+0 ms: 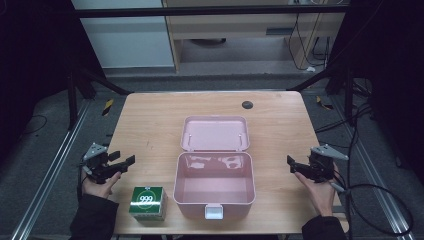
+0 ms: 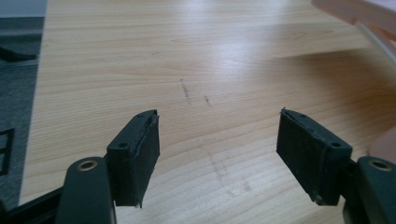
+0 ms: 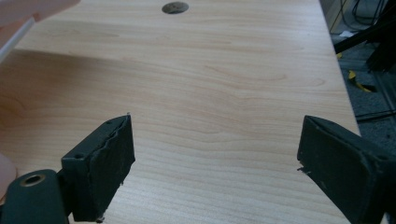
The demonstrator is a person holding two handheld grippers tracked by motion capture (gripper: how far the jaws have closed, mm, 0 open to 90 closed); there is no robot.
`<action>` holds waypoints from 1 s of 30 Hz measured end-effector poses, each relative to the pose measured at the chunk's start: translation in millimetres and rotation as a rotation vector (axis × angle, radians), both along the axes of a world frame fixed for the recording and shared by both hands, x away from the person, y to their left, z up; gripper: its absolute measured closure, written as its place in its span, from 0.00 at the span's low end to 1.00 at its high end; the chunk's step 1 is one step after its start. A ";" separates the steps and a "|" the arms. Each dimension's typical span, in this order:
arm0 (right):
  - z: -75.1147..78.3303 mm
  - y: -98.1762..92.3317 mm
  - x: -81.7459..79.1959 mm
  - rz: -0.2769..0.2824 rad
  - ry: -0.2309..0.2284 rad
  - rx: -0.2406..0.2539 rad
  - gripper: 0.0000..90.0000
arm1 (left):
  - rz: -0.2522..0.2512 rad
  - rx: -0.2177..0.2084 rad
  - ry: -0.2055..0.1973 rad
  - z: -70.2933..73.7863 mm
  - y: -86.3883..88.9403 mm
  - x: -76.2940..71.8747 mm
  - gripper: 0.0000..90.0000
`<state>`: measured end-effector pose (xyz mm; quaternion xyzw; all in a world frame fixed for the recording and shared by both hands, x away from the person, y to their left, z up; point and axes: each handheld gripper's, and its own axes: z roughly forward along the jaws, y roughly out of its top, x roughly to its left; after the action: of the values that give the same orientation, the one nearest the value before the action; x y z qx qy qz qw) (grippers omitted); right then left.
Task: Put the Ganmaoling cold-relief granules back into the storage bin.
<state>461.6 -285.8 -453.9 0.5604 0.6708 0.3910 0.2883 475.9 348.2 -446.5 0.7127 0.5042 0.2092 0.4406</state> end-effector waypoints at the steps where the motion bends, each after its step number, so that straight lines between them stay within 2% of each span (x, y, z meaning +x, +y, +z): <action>1: 0.0 0.0 0.0 0.000 0.000 0.000 0.12 | 0.000 0.000 0.000 0.0 0.0 0.0 0.34; 4: 4.2 -1.5 -3.2 -0.005 -0.016 -0.001 0.12 | -0.075 0.034 -0.019 8.0 -2.8 -2.0 0.33; 5: 4.8 -2.2 -3.4 -0.005 -0.015 0.000 0.12 | -0.075 0.034 -0.019 8.0 -2.8 -2.0 0.33; 6: 5.1 -2.8 -3.5 -0.003 -0.013 0.002 0.12 | -0.111 0.016 -0.024 12.8 -1.9 -3.2 0.32; 8: 5.1 -3.3 -3.6 -0.003 -0.013 0.002 0.12 | -0.131 0.016 -0.028 14.6 -1.7 -3.8 0.32; 13: 4.4 -2.9 -3.6 0.002 -0.002 -0.003 0.12 | -0.217 0.082 -0.020 24.4 -5.5 -6.7 0.29; 17: 4.4 -2.8 -3.4 0.003 0.000 -0.004 0.12 | -0.260 0.121 -0.027 30.7 -7.8 -8.6 0.28; 18: 4.8 -2.8 -3.9 0.007 0.002 0.000 0.12 | -0.277 0.148 -0.025 33.8 -7.3 -10.1 0.28; 21: 4.3 -2.5 -3.8 0.008 -0.007 -0.014 0.12 | -0.299 0.151 -0.025 36.8 -6.1 -11.1 0.26; 25: 3.3 -1.7 -3.3 0.015 -0.004 -0.025 0.12 | -0.354 0.198 -0.017 47.4 -7.9 -13.4 0.25; 29: 3.5 -1.5 -4.0 0.022 -0.003 -0.027 0.12 | -0.383 0.222 -0.022 54.8 -10.2 -15.8 0.23; 30: 3.8 -1.5 -4.9 0.030 -0.005 -0.024 0.12 | -0.405 0.233 -0.019 59.4 -11.1 -17.5 0.23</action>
<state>456.6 -287.3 -450.1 0.5458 0.6830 0.3885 0.2909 458.4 337.0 -387.1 0.8434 0.3190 0.1798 0.3932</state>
